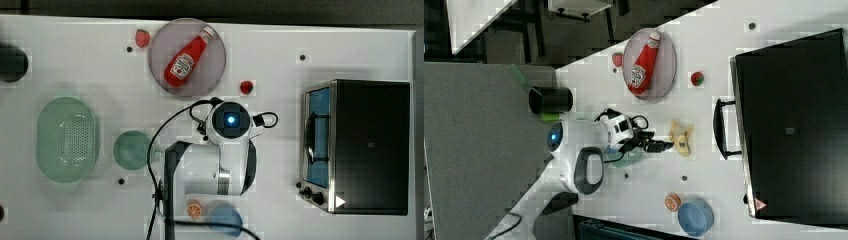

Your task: Pick Banana and place it in mug.

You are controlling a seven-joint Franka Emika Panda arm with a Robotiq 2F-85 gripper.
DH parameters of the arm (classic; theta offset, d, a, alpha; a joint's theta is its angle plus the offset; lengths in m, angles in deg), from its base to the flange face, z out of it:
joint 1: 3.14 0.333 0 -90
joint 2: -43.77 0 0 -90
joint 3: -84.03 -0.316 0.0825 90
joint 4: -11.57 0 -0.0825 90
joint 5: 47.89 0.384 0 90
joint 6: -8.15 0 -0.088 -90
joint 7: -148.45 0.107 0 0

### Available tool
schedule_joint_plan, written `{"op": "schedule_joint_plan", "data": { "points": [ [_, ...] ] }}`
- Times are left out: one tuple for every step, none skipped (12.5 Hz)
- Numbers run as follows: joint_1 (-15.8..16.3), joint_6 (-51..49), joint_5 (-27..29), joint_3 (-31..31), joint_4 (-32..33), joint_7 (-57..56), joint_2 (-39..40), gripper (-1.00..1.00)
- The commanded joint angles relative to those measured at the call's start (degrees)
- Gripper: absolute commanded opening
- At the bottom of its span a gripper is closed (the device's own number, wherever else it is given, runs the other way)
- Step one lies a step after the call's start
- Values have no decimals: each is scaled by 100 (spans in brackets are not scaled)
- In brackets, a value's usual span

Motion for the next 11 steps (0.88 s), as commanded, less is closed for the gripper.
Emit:
{"op": "schedule_joint_plan", "data": {
  "points": [
    [-21, 537, -64, -20, 69, -314, 415, 100],
    [-21, 803, -64, -40, 103, -314, 564, 100],
    [-21, 1017, -64, -65, 134, -313, 707, 100],
    [-21, 1222, -64, -78, 154, -314, 845, 100],
    [-22, 1439, -64, -77, 170, -313, 962, 100],
    [-21, 1651, -64, -86, 175, -313, 1063, 100],
    [-22, 1763, -64, -101, 193, -312, 1152, 100],
    [-22, 1807, -64, -124, 208, -314, 1214, 100],
    [-22, 1844, -64, -133, 237, -313, 1244, 100],
    [-22, 1865, -64, -143, 253, -313, 1245, 92],
    [-22, 1875, -64, -146, 254, -314, 1245, 69]
  ]
}}
